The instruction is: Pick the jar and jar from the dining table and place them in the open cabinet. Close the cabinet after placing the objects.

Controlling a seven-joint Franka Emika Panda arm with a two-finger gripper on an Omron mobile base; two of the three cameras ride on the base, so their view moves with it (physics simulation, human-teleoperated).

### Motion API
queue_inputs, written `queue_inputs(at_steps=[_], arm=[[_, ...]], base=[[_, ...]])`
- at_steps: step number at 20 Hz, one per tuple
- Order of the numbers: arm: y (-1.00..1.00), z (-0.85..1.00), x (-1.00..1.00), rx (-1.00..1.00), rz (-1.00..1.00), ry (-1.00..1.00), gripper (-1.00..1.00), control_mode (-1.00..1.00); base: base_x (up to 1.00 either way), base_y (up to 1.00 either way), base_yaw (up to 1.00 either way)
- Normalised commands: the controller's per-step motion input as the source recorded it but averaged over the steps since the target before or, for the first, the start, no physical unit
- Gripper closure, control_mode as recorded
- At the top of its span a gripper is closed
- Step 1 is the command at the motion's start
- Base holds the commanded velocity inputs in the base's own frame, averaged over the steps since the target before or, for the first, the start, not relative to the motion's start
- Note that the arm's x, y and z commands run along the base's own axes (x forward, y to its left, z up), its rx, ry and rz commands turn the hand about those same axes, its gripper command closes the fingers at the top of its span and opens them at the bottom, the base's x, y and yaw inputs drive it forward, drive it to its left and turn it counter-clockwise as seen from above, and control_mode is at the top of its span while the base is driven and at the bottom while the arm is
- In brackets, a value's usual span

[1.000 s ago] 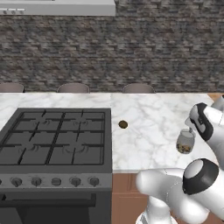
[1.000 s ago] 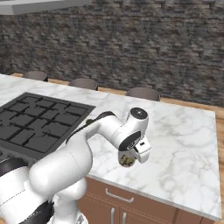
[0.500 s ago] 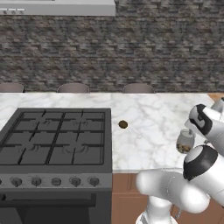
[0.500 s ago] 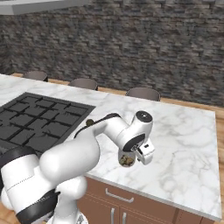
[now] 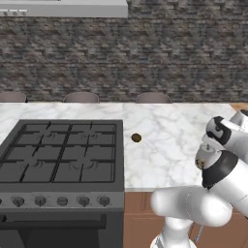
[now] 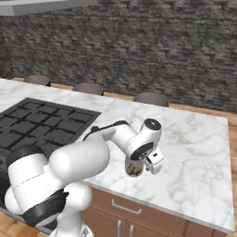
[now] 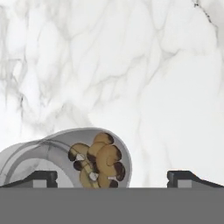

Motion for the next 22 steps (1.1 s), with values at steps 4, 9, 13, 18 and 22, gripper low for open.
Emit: queue_inputs(at_steps=[4, 9, 13, 18, 22], arm=[[-0.05, -0.14, 0.14, 0.00, 0.02, 0.01, -1.00, -1.00], [-0.07, -0.14, 0.14, 0.00, 0.02, 0.00, -1.00, -1.00], [-0.08, -0.13, 0.15, 0.00, 0.02, 0.00, -1.00, -1.00], [-0.01, -0.26, 0.00, 0.00, 0.04, 0.00, -1.00, -1.00], [0.06, -0.56, -0.29, -0.03, 0.08, 0.00, -1.00, -1.00]], base=[[0.00, 0.00, 0.00], [0.00, 0.00, 0.00], [0.00, 0.00, 0.00], [0.00, 0.00, 0.00], [0.00, 0.00, 0.00]])
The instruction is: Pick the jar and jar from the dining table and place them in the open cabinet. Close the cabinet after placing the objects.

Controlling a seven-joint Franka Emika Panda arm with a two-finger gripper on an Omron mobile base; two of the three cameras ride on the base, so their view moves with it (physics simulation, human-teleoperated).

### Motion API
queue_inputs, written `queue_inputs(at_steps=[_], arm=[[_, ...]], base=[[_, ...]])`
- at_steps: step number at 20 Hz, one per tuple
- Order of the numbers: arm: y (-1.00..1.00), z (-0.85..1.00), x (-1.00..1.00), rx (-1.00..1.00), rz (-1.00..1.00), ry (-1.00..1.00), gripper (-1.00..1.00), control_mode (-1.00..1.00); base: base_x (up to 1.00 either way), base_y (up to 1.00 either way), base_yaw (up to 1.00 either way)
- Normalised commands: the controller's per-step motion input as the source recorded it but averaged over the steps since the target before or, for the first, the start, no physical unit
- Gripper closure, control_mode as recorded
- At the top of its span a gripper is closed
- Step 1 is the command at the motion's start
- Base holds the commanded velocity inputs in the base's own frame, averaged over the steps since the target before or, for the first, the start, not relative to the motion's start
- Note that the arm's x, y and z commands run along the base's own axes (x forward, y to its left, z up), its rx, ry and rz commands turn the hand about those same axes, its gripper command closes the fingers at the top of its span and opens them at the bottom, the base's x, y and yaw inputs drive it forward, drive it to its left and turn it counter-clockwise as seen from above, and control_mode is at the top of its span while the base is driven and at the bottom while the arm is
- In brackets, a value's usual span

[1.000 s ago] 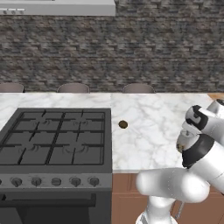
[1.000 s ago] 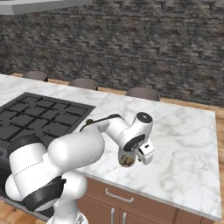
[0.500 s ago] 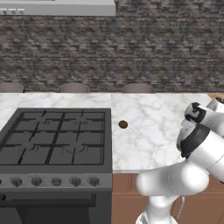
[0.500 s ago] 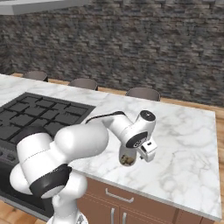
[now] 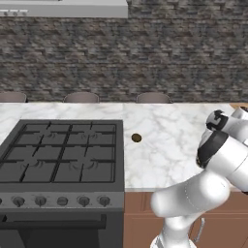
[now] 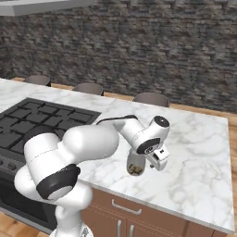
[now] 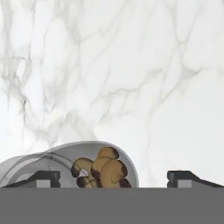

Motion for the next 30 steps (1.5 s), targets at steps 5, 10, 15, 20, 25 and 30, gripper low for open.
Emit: queue_inputs(at_steps=[5, 10, 15, 20, 25, 30], arm=[[0.38, -0.64, -0.19, -0.11, 0.04, 0.01, 1.00, -1.00], [0.49, -0.58, -0.03, -0.12, 0.00, 0.04, 1.00, -1.00], [0.23, -0.38, -0.19, -0.03, 0.00, 0.00, 1.00, -1.00], [0.00, -0.07, -0.43, 0.00, 0.00, -0.03, 1.00, -1.00], [0.01, 0.06, -0.51, 0.05, 0.00, -0.09, 1.00, -1.00], [0.16, 0.34, -0.37, 0.04, 0.00, -0.04, 1.00, -1.00]], base=[[0.00, 0.00, 0.00], [0.00, 0.00, 0.00], [0.00, 0.00, 0.00], [0.00, 0.00, 0.00], [0.00, 0.00, 0.00], [0.00, 0.00, 0.00]])
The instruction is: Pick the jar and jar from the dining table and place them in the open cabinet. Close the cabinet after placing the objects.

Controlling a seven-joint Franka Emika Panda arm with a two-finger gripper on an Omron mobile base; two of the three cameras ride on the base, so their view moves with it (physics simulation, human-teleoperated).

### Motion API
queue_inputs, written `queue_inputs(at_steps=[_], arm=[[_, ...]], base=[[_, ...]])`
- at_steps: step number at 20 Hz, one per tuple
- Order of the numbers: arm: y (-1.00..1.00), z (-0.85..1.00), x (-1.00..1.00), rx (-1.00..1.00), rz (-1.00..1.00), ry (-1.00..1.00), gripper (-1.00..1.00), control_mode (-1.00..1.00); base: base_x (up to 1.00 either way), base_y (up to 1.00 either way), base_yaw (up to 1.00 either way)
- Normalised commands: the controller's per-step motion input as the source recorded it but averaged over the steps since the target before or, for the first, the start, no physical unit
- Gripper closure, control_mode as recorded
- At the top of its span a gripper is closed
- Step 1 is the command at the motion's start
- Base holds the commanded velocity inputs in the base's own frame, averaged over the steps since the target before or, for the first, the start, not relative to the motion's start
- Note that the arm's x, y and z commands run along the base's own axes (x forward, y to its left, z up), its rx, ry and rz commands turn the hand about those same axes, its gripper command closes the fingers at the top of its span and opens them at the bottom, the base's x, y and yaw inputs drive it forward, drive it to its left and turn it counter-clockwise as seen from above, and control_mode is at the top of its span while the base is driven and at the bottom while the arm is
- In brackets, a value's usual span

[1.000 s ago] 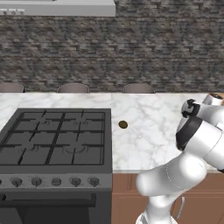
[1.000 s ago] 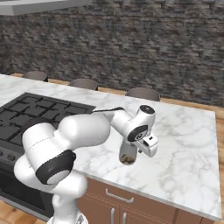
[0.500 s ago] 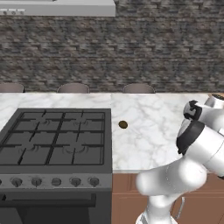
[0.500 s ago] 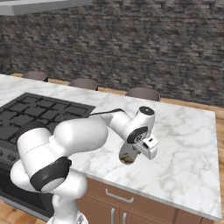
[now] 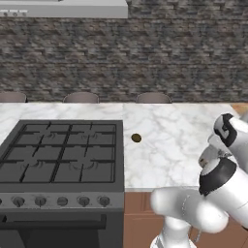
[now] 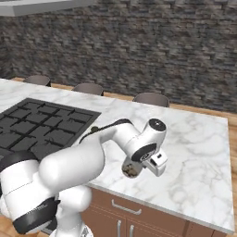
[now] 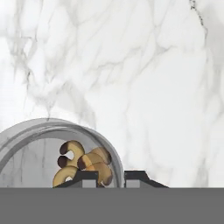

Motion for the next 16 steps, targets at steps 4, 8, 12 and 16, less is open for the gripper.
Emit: queue_inputs(at_steps=[4, 8, 12, 16], arm=[[0.19, 0.50, -0.31, 0.00, -0.04, 0.00, 1.00, -1.00], [0.04, 0.49, -0.54, 0.02, -0.08, 0.00, 1.00, -1.00], [0.00, 0.34, -0.80, 0.01, -0.12, -0.01, 1.00, -1.00], [0.13, 0.32, -0.83, 0.03, -0.17, -0.09, 1.00, -1.00]], base=[[0.00, 0.00, 0.00], [0.00, 0.00, 0.00], [0.00, 0.00, 0.00], [0.00, 0.00, 0.00]])
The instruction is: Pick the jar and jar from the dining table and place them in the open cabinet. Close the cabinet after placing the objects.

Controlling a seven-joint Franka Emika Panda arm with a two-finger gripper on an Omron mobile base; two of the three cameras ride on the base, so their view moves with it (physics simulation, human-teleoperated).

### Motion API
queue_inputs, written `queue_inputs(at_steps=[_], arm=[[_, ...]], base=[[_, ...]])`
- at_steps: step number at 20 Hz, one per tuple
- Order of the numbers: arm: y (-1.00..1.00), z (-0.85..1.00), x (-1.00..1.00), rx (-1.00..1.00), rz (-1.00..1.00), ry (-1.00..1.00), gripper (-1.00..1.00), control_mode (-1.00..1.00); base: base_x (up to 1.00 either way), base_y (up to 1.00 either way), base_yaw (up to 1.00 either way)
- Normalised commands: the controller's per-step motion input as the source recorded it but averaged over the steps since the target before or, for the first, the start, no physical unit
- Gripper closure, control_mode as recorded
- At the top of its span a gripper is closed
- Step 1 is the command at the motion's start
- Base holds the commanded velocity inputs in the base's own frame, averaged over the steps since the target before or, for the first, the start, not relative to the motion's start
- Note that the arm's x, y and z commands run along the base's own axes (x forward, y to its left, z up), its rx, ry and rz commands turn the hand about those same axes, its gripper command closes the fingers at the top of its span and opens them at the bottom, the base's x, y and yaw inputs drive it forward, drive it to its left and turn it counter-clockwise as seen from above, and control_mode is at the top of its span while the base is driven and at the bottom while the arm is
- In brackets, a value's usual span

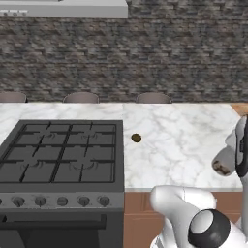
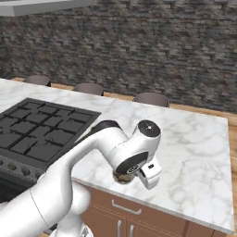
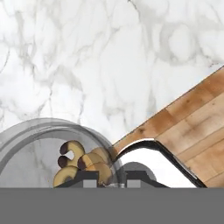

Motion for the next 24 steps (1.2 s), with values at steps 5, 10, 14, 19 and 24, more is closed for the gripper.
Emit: queue_inputs(at_steps=[5, 10, 14, 19, 24], arm=[[0.36, 0.34, -0.64, 0.00, -0.19, -0.14, 1.00, -1.00], [0.55, 0.34, -0.36, 0.00, -0.20, -0.19, 1.00, -1.00], [0.48, 0.37, -0.28, 0.00, -0.20, -0.16, 1.00, -1.00], [0.38, 0.45, -0.32, 0.00, -0.15, -0.06, 1.00, -1.00], [0.20, 0.51, -0.29, -0.01, -0.01, 0.04, 1.00, -1.00]], base=[[0.00, 0.00, 0.00], [0.00, 0.00, 0.00], [0.00, 0.00, 0.00], [0.00, 0.00, 0.00], [0.00, 0.00, 0.00]])
